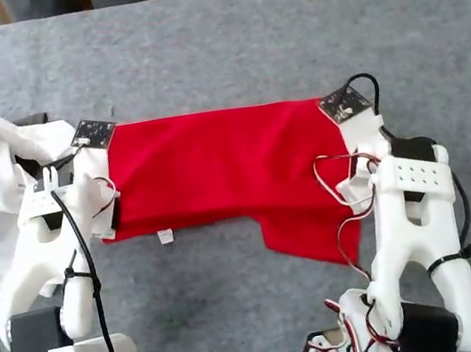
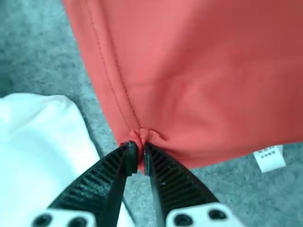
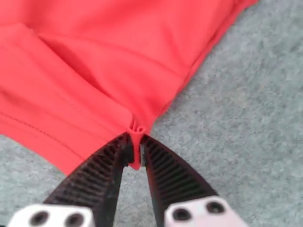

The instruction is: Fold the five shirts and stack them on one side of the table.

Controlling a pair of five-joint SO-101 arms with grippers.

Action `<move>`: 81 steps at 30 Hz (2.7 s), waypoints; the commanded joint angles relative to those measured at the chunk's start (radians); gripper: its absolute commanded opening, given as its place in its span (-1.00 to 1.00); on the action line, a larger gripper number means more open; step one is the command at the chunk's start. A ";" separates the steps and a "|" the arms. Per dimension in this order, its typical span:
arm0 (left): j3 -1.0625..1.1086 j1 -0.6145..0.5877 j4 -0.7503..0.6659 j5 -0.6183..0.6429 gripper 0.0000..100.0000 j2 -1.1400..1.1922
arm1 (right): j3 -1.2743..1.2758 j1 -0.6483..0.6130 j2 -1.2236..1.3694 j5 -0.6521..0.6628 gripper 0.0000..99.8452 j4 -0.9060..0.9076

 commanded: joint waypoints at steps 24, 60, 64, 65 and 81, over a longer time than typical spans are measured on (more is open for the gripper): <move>-0.186 -0.077 0.218 0.052 -0.47 -0.247 | -0.183 -0.152 -0.025 -0.238 -0.92 0.054; -0.168 0.025 -0.334 0.368 -0.94 0.235 | 0.062 -0.387 0.137 -0.186 -0.97 -0.034; -0.165 0.025 -0.334 0.368 -0.94 0.235 | 0.140 -0.387 -0.047 -0.061 -0.97 0.071; -0.165 0.025 -0.334 0.368 -0.94 0.235 | 0.137 -0.385 -0.108 -0.037 -0.97 0.109; -0.165 0.025 -0.334 0.370 -0.94 0.235 | -0.025 -0.387 -0.019 -0.176 -0.97 -0.098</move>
